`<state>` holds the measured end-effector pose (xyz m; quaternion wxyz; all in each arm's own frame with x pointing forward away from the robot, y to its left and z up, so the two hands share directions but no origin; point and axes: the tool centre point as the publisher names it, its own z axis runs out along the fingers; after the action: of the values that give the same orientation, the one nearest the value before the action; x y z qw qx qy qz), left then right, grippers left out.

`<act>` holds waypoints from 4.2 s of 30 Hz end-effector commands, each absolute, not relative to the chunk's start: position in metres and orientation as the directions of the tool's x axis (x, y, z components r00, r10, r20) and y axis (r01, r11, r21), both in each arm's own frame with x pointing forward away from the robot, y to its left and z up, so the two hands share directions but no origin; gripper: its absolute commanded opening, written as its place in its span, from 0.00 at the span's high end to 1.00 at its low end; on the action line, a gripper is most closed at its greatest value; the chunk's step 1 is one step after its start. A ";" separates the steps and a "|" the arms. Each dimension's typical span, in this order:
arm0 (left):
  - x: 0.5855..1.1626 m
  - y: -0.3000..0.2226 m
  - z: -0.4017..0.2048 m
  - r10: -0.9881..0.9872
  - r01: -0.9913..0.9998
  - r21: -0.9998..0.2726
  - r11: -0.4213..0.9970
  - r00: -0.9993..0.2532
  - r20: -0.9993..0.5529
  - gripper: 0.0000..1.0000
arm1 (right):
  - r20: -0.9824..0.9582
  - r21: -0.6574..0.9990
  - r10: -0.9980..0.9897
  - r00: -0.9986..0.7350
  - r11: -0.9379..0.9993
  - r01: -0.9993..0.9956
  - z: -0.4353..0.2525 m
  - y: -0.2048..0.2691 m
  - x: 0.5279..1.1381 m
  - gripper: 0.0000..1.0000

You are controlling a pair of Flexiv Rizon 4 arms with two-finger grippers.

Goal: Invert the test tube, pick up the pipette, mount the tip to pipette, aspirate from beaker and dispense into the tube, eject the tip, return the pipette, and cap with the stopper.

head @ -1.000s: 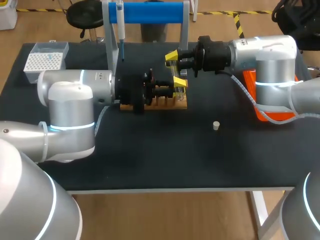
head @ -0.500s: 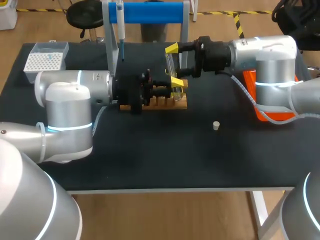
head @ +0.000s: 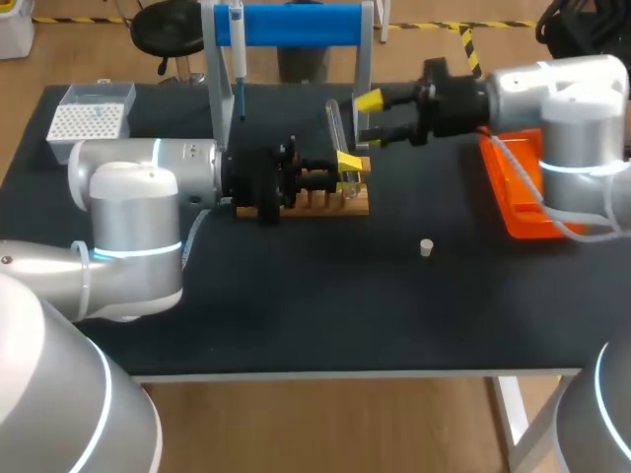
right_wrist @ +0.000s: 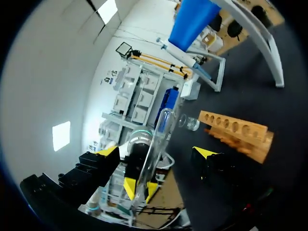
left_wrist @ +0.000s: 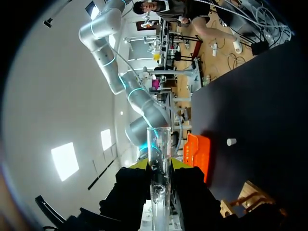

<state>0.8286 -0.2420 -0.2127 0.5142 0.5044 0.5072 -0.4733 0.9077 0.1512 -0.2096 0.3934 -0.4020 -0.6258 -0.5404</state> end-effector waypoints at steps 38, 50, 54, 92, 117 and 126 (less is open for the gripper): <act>0.828 -0.242 -0.213 0.024 0.998 0.040 0.044 0.039 -0.999 1.00 | 0.166 0.913 0.217 -0.962 0.335 0.233 -0.245 0.121 0.891 0.00; 0.848 -0.226 -0.174 0.043 0.766 -0.642 0.010 -0.642 -0.765 1.00 | 0.166 0.913 0.217 -0.962 0.335 0.233 -0.245 0.121 0.891 0.00; 0.848 -0.226 -0.174 0.043 0.766 -0.642 0.010 -0.642 -0.765 1.00 | 0.166 0.913 0.217 -0.962 0.335 0.233 -0.245 0.121 0.891 0.00; 0.926 -0.219 -0.171 -0.118 0.177 -0.984 -0.017 -0.978 -0.174 1.00 | 0.166 0.913 0.217 -0.962 0.335 0.233 -0.245 0.121 0.891 0.00; 0.951 -0.203 -0.171 -0.145 0.151 -0.988 -0.004 -0.978 -0.149 1.00 | 0.166 0.913 0.217 -0.962 0.335 0.233 -0.245 0.121 0.891 0.00; 0.951 -0.203 -0.171 -0.145 0.151 -0.988 -0.004 -0.978 -0.149 1.00 | 0.166 0.913 0.217 -0.962 0.335 0.233 -0.245 0.121 0.891 0.00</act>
<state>0.9497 -0.2030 -0.1706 0.1062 0.0015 0.6974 -0.7088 0.8916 0.1209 -0.2450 0.0076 -0.1375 -0.8172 -0.5597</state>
